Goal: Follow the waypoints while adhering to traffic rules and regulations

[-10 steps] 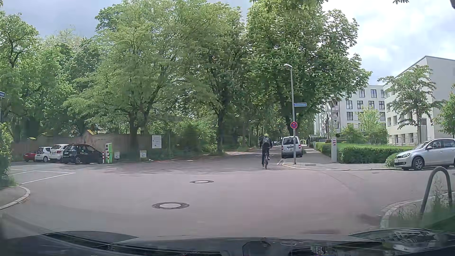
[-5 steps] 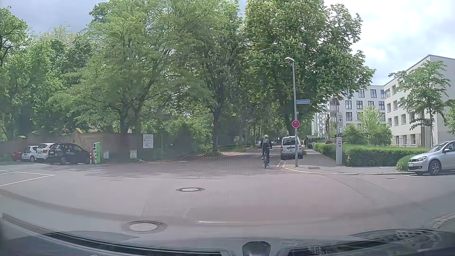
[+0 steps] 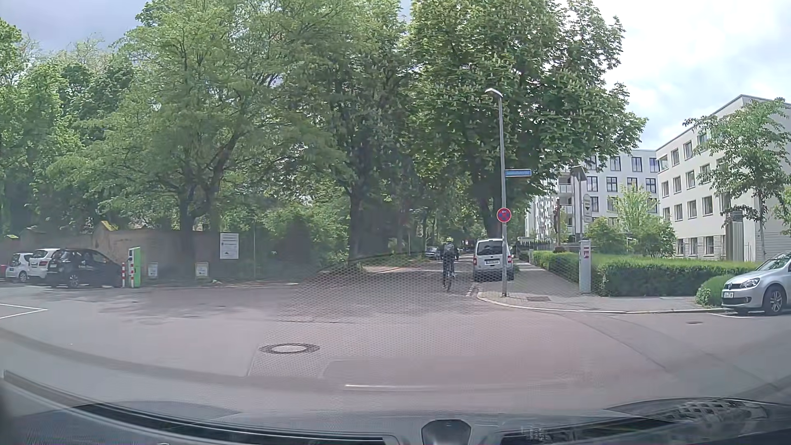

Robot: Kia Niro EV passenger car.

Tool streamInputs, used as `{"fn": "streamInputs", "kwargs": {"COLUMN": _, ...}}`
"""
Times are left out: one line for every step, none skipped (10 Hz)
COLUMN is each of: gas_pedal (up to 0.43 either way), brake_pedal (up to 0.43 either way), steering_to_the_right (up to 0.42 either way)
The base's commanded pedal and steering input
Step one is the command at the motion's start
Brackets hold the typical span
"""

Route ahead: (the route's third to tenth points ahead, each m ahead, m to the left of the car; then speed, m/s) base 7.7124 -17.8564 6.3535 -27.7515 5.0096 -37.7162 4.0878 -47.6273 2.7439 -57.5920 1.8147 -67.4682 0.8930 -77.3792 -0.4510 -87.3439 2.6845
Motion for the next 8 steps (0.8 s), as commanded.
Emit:
{"fn": "streamInputs", "kwargs": {"gas_pedal": 0.0, "brake_pedal": 0.098, "steering_to_the_right": 0.239}}
{"fn": "streamInputs", "kwargs": {"gas_pedal": 0.0, "brake_pedal": 0.061, "steering_to_the_right": 0.269}}
{"fn": "streamInputs", "kwargs": {"gas_pedal": 0.0, "brake_pedal": 0.012, "steering_to_the_right": 0.314}}
{"fn": "streamInputs", "kwargs": {"gas_pedal": 0.0, "brake_pedal": 0.0, "steering_to_the_right": 0.361}}
{"fn": "streamInputs", "kwargs": {"gas_pedal": 0.0, "brake_pedal": 0.0, "steering_to_the_right": 0.416}}
{"fn": "streamInputs", "kwargs": {"gas_pedal": 0.0, "brake_pedal": 0.0, "steering_to_the_right": 0.452}}
{"fn": "streamInputs", "kwargs": {"gas_pedal": 0.0, "brake_pedal": 0.0, "steering_to_the_right": 0.497}}
{"fn": "streamInputs", "kwargs": {"gas_pedal": 0.0, "brake_pedal": 0.0, "steering_to_the_right": 0.535}}
